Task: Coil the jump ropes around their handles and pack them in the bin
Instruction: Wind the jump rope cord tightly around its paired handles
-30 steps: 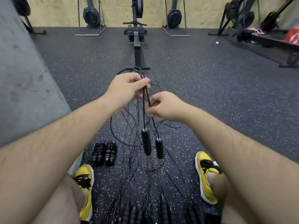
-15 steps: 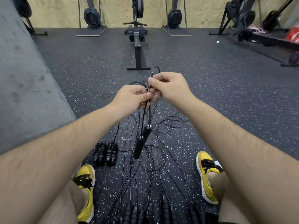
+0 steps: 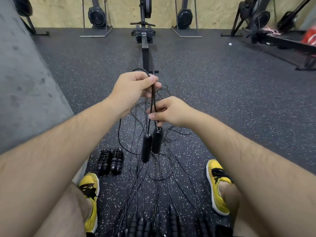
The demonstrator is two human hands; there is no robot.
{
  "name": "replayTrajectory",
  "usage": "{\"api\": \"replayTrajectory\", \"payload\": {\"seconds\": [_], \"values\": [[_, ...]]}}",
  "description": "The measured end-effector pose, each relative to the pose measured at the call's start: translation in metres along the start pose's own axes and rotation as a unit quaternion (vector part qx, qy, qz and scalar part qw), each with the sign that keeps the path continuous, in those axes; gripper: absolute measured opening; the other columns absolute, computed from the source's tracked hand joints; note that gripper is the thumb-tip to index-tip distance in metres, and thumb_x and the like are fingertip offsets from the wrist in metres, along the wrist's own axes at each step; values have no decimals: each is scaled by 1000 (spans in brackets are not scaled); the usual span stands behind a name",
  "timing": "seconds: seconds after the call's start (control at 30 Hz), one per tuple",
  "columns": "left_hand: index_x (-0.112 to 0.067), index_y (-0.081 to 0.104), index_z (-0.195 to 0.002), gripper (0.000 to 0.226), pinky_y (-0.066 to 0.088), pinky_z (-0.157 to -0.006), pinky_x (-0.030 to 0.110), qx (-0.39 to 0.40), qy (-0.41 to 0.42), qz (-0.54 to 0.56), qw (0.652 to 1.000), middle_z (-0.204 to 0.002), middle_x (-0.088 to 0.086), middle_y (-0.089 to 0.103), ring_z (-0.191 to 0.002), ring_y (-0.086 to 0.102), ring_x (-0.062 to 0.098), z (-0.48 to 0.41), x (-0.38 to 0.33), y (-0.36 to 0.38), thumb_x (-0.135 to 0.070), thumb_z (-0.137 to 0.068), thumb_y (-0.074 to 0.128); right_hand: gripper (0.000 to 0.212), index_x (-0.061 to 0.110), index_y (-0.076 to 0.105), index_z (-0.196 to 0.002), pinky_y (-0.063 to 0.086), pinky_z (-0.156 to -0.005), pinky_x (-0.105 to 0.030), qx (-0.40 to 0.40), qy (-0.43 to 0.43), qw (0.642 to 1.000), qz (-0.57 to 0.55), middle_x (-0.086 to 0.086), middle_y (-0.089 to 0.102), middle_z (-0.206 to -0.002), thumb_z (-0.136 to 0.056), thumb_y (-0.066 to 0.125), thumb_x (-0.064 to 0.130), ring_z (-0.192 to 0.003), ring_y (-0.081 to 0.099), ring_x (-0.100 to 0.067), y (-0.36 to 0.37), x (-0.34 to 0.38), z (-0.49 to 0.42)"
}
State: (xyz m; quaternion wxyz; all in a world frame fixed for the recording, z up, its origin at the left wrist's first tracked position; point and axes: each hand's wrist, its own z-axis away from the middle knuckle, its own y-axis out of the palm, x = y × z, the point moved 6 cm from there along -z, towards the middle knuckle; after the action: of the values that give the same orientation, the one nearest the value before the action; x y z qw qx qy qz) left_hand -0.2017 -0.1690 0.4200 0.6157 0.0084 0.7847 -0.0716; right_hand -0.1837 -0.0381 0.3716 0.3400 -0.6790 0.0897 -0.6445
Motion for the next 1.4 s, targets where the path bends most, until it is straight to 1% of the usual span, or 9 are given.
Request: {"api": "replayTrajectory", "payload": {"seconds": [0.2,0.4,0.57,0.77,0.93,1.07,1.17,1.23,1.4], "values": [[7,68,-102,22,53,-66,24,-6,-11,17,1000,-92,4,75,-90,67,18,-3,0,-4,-14,-99,63,2,16,71,-90,50,-59,-24,-1,5,1000,19,5,71,-73,-91,72,18,-64,72,-12,14,-3,-3],[-3,70,-114,29,52,-101,49,109,-65,-120,985,-113,17,73,-105,70,31,11,29,2,-25,-103,55,4,14,69,-91,55,-63,-30,-62,-28,997,24,-2,74,-82,-94,68,16,-66,73,-13,-13,12,-5],[-5,67,-119,26,41,-109,39,198,-90,-125,968,-111,4,74,-107,65,21,26,52,18,-21,-104,55,11,4,68,-85,57,-80,-51,-77,-21,996,-32,-22,73,-79,-92,68,12,-69,71,-29,-26,7,-7],[-11,74,-113,56,35,-117,44,195,-102,-113,969,-114,11,75,-120,64,29,26,51,23,-57,-80,71,15,-2,72,-93,56,-90,-54,-113,-14,988,-108,-22,74,-88,-89,73,12,-75,67,-25,-36,3,-7],[-5,73,-110,24,48,-103,34,174,-109,-77,976,-103,10,78,-105,72,20,22,45,28,-23,-95,67,29,-17,65,-99,54,-90,-51,-112,-5,970,-213,-23,70,-88,-88,73,9,-77,64,-28,-40,-1,-5],[-3,74,-105,20,50,-104,42,133,-120,-81,980,-101,14,77,-108,70,34,18,44,23,-17,-93,71,34,-5,70,-98,52,-73,-34,-111,-8,972,-208,-13,68,-83,-94,68,28,-74,58,-21,-37,-4,-8],[-6,77,-96,14,51,-91,41,65,-108,-83,989,-97,11,78,-94,72,35,9,39,14,-19,-92,71,60,9,61,-117,53,-73,-31,-79,24,988,-134,-1,68,-100,-84,67,59,-83,62,-16,-29,0,0],[-7,76,-87,12,53,-85,40,6,-115,-43,992,-93,11,78,-82,70,25,3,35,7,-16,-93,69,86,20,40,-144,50,-92,-35,-89,50,995,-13,3,56,-127,-77,72,62,-109,60,-14,-23,1,13],[-11,68,-81,15,53,-84,35,-74,-156,64,983,-88,7,76,-82,67,20,-3,38,9,-16,-95,68,132,17,0,-157,38,-106,-50,-224,32,927,300,-5,28,-151,-61,68,78,-135,37,-29,10,17,44]]}}
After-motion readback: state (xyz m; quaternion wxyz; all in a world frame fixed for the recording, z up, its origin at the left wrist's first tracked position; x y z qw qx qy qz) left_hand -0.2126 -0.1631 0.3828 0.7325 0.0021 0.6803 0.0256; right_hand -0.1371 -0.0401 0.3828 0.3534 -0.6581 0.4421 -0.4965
